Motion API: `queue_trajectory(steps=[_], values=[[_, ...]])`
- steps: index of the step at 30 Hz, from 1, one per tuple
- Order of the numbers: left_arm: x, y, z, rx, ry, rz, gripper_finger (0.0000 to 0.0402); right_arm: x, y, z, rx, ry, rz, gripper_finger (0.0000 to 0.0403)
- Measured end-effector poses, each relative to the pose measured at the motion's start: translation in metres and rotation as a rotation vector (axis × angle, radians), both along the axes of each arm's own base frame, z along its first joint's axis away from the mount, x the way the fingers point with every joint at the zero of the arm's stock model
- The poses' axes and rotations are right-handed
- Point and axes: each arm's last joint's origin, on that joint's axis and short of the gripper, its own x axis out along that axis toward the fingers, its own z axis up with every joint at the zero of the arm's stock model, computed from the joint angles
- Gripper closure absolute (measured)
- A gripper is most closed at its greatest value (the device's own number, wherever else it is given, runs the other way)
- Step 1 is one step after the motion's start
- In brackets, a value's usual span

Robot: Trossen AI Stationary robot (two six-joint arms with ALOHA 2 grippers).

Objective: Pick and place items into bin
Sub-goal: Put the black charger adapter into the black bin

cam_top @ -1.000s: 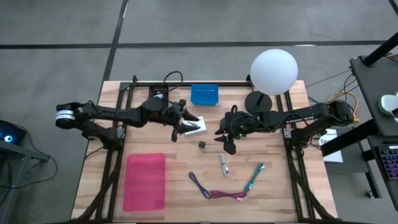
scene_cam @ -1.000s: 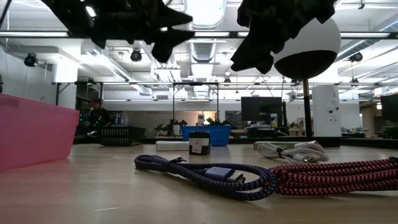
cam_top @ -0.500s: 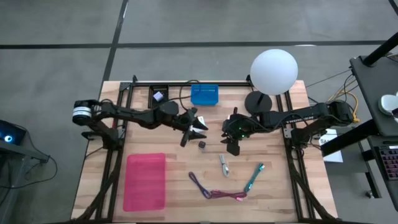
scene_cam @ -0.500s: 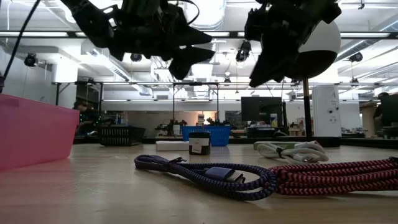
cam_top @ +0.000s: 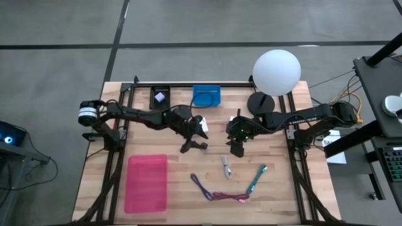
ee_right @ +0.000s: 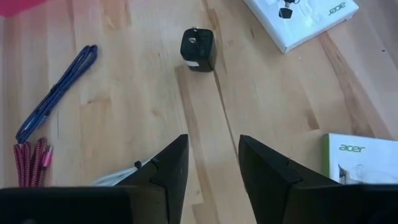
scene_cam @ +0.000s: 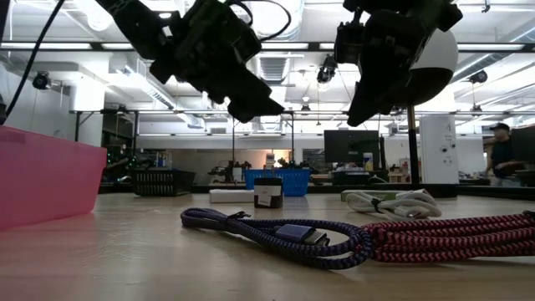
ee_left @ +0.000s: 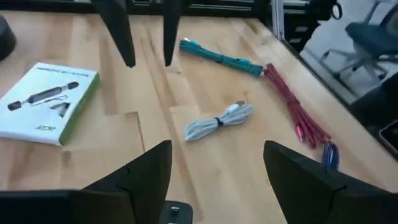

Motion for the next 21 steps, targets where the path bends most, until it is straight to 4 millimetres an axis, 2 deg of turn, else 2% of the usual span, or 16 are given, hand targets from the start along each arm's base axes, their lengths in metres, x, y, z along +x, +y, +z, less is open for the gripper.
queue_trajectory(steps=[7, 12, 21], values=[[-0.003, 0.001, -0.006, 0.139, -0.008, -0.009, 0.0164, 0.000, 0.000, 0.000, -0.004, -0.001, 0.004, 0.0281], [-0.004, 0.002, -0.008, 0.167, 0.018, 0.009, 0.0164, 0.000, 0.000, 0.000, -0.005, -0.001, 0.003, 0.0280], [0.002, 0.002, -0.041, 0.145, 0.152, 0.004, 0.0164, 0.001, 0.000, 0.000, -0.006, -0.007, 0.002, 0.0281]])
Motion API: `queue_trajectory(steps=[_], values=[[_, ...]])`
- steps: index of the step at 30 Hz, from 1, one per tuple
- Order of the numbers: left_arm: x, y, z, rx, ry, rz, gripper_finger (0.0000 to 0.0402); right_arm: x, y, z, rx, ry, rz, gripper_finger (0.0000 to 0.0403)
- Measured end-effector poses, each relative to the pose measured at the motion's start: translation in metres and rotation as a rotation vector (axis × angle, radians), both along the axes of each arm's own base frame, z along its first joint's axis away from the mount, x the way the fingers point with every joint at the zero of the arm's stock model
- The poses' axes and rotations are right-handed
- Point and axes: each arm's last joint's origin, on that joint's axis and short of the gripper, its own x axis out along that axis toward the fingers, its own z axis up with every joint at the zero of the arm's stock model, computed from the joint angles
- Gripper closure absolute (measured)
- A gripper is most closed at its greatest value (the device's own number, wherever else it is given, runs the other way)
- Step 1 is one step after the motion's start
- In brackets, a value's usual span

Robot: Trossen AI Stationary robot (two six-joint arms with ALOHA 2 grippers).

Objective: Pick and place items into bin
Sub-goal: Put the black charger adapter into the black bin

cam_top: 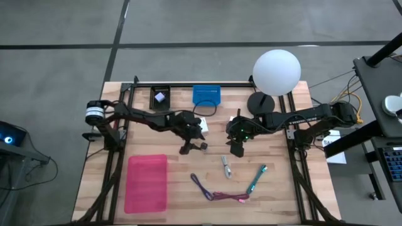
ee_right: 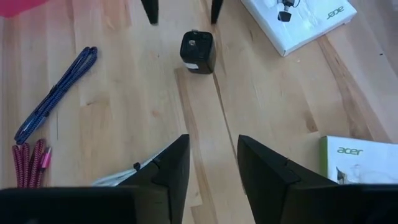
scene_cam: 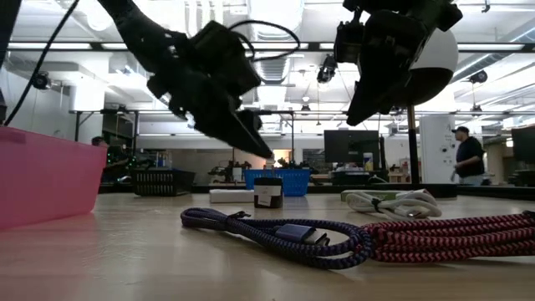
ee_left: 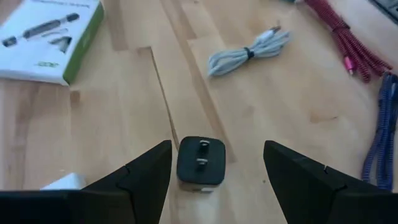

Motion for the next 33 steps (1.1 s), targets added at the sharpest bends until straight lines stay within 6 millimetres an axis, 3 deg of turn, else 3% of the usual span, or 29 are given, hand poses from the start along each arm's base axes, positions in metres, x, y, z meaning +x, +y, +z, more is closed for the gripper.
queue_trajectory(steps=[16, 23, 33], values=[[0.011, 0.002, -0.031, 0.000, 0.078, 0.012, 0.0164, 0.000, 0.000, 0.000, 0.000, 0.000, 0.000, 0.0286], [0.013, 0.002, -0.032, 0.001, 0.066, 0.012, 0.0167, 0.000, 0.000, -0.001, 0.000, 0.002, 0.000, 0.0295], [0.015, 0.002, -0.031, 0.006, 0.032, 0.012, 0.0255, 0.001, 0.000, -0.001, -0.001, 0.000, 0.000, 0.0295]])
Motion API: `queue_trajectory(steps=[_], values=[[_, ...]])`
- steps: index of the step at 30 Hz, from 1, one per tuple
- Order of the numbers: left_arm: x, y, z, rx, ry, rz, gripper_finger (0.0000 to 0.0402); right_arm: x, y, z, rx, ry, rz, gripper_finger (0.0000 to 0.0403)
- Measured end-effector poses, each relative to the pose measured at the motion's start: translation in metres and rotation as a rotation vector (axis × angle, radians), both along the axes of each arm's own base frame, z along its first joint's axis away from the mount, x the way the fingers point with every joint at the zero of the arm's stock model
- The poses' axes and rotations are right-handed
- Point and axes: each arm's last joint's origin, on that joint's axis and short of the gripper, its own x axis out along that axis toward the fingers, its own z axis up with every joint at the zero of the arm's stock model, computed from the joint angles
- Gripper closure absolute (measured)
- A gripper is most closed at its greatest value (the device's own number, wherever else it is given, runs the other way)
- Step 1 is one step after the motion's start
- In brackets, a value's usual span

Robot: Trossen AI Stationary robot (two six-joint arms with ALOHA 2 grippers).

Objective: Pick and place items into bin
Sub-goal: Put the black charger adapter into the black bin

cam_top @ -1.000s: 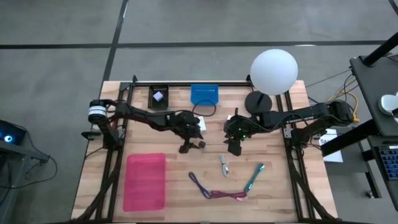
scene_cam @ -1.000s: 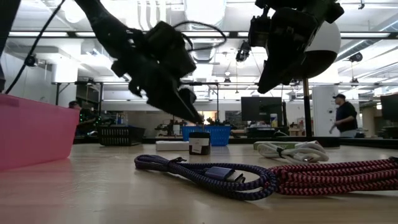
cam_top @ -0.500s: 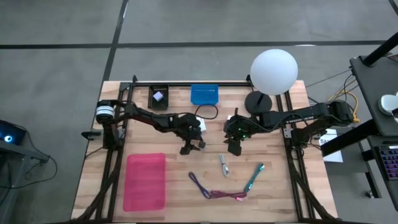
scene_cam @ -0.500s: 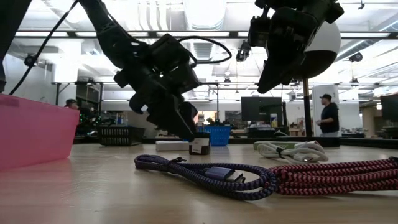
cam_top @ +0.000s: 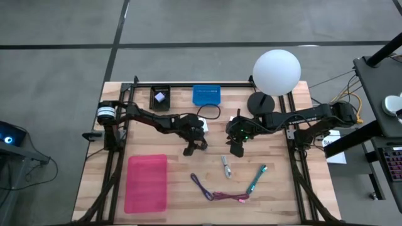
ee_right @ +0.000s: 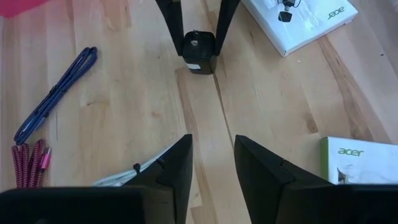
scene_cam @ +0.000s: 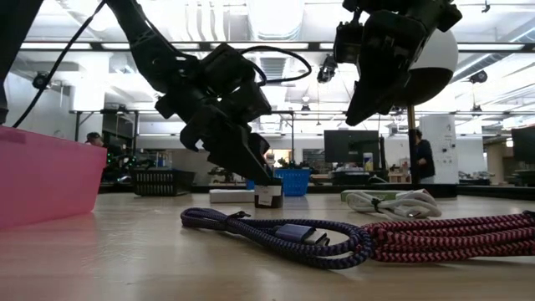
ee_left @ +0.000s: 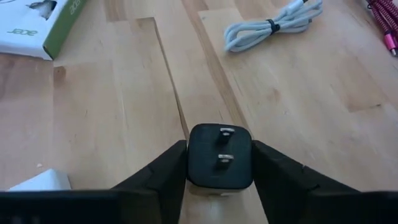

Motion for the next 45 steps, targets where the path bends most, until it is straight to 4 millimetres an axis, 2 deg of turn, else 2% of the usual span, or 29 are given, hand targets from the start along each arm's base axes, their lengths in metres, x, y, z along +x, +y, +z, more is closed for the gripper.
queue_trajectory(steps=[2, 9, 17, 21, 28, 33, 38, 45], values=[[0.000, 0.000, 0.000, 0.000, 0.000, 0.000, 0.0268, 0.000, 0.000, 0.000, 0.000, -0.001, 0.000, 0.0298], [0.000, 0.000, 0.003, -0.031, 0.006, 0.027, 0.0268, 0.000, 0.000, 0.000, -0.002, -0.001, -0.001, 0.0305], [0.010, 0.003, 0.031, -0.090, -0.053, 0.136, 0.0268, 0.000, 0.000, 0.000, -0.002, 0.000, -0.001, 0.0301], [0.015, 0.008, 0.048, -0.046, -0.093, 0.307, 0.0268, 0.000, 0.000, 0.000, -0.002, 0.001, -0.001, 0.0304], [0.012, 0.018, 0.071, 0.044, -0.064, 0.560, 0.0268, 0.000, 0.000, -0.001, -0.002, 0.003, -0.001, 0.0312], [0.003, 0.029, 0.079, 0.169, -0.042, 0.732, 0.0268, -0.002, 0.000, -0.005, -0.002, 0.019, -0.001, 0.0310], [-0.015, 0.047, 0.087, 0.240, 0.026, 0.874, 0.0268, -0.005, 0.000, -0.010, 0.002, 0.033, -0.003, 0.0306], [-0.053, 0.084, 0.097, 0.189, 0.160, 1.090, 0.0268, -0.008, 0.000, -0.015, 0.002, 0.053, -0.002, 0.0310]])
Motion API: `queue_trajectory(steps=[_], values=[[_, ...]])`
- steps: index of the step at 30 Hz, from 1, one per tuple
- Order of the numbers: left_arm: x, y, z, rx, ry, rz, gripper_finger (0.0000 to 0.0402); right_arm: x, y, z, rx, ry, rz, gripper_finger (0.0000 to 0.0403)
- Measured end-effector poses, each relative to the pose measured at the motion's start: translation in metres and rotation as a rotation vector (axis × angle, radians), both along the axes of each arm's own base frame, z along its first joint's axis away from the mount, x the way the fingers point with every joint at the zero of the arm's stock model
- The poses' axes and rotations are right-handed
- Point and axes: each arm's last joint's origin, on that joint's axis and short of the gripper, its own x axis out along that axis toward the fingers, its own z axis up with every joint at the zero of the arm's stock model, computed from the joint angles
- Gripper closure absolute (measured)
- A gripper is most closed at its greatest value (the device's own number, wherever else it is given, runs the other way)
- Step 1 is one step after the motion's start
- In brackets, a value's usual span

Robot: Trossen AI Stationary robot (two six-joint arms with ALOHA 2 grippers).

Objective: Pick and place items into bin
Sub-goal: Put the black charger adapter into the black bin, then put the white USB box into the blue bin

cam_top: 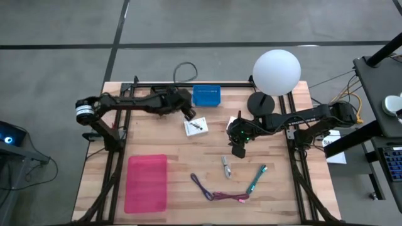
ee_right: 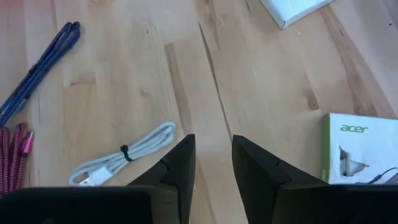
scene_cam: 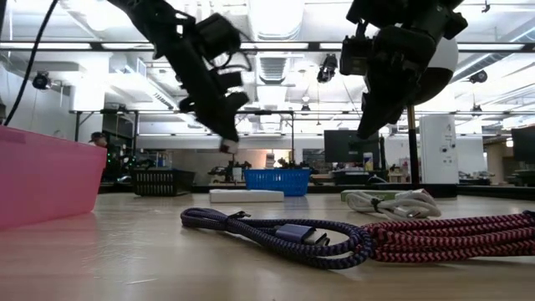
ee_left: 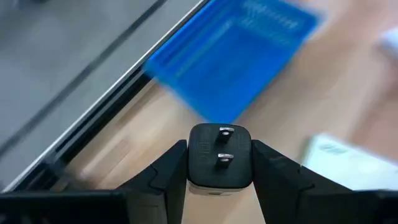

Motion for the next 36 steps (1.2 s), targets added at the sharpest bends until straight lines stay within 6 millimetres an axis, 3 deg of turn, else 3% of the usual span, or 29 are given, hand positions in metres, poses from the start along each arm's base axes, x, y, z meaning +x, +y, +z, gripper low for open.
queue_trajectory(steps=[8, 14, 23, 31, 36], values=[[-0.044, 0.033, 0.003, -0.109, 0.070, 0.249, 0.0268, -0.001, 0.000, -0.002, 0.000, 0.005, 0.001, 0.0316], [-0.062, 0.040, 0.001, -0.151, 0.128, 0.322, 0.0268, -0.001, 0.000, -0.002, -0.002, 0.007, 0.003, 0.0309], [-0.066, 0.039, -0.006, -0.173, 0.166, 0.325, 0.0266, -0.001, 0.000, -0.002, -0.015, 0.007, 0.024, 0.0313], [-0.067, 0.039, -0.007, -0.155, 0.214, 0.265, 0.0190, -0.001, 0.000, -0.002, -0.026, 0.006, 0.041, 0.0321], [-0.067, 0.039, -0.007, -0.156, 0.212, 0.266, 0.0174, -0.001, 0.000, -0.002, -0.026, 0.006, 0.041, 0.0316]])
